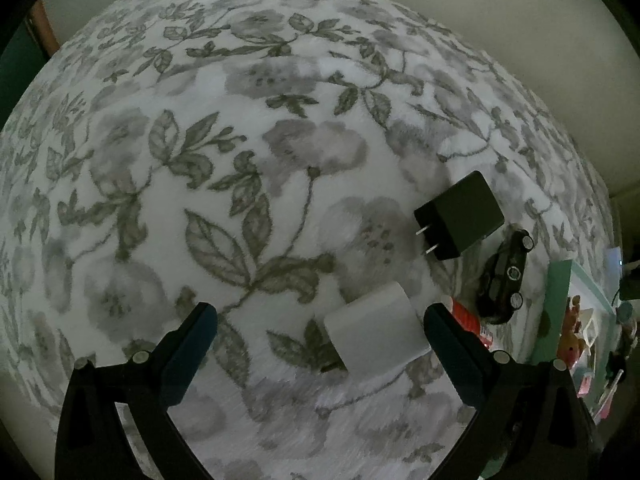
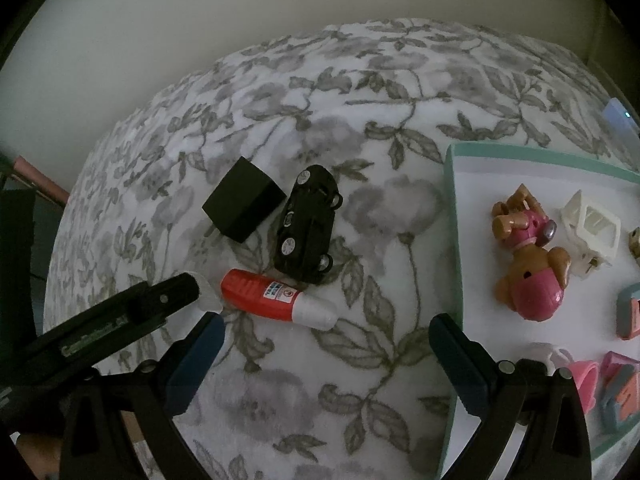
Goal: Organize rigid objects
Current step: 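Move the left tool to the white cube charger while the right tool moves to the red glue stick, then grasp the white cube charger with the left tool while the right tool grasps the red-and-white glue stick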
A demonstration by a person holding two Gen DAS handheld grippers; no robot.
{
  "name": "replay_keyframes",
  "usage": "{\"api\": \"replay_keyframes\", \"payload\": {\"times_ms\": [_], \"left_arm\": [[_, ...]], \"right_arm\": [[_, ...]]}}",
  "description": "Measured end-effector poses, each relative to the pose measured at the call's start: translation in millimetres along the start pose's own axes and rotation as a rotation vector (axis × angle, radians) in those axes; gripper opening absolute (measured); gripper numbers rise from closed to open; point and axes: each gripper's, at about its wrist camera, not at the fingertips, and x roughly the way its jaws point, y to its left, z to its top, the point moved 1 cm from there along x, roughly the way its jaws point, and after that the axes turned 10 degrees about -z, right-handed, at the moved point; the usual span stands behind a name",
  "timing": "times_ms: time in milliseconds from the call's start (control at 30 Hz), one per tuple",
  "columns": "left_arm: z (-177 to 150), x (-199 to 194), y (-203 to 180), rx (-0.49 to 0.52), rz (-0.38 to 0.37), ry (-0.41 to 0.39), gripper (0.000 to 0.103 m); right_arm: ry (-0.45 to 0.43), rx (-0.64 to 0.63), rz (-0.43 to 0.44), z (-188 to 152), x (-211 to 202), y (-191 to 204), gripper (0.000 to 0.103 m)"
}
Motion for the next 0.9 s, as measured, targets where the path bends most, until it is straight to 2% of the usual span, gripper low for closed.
{"api": "replay_keyframes", "payload": {"times_ms": [233, 433, 733, 900], "left_arm": [[-5, -10, 6, 0.004, -0.001, -0.008, 0.103], [-7, 3, 0, -0.027, -0.04, 0.02, 0.103], [-9, 13, 4, -0.058, -0.053, 0.051, 0.102], [-16, 8, 3, -0.052, -0.076, 0.055, 0.093]], "right_arm": [[0.006, 0.008, 0.003, -1, 1, -4, 0.103], [0.005, 0.008, -0.002, -1, 0, -5, 0.103], [0.004, -0.022, -0.024, -2, 1, -1, 0.103], [0.003, -0.022, -0.024, -1, 2, -2, 0.103]]}}
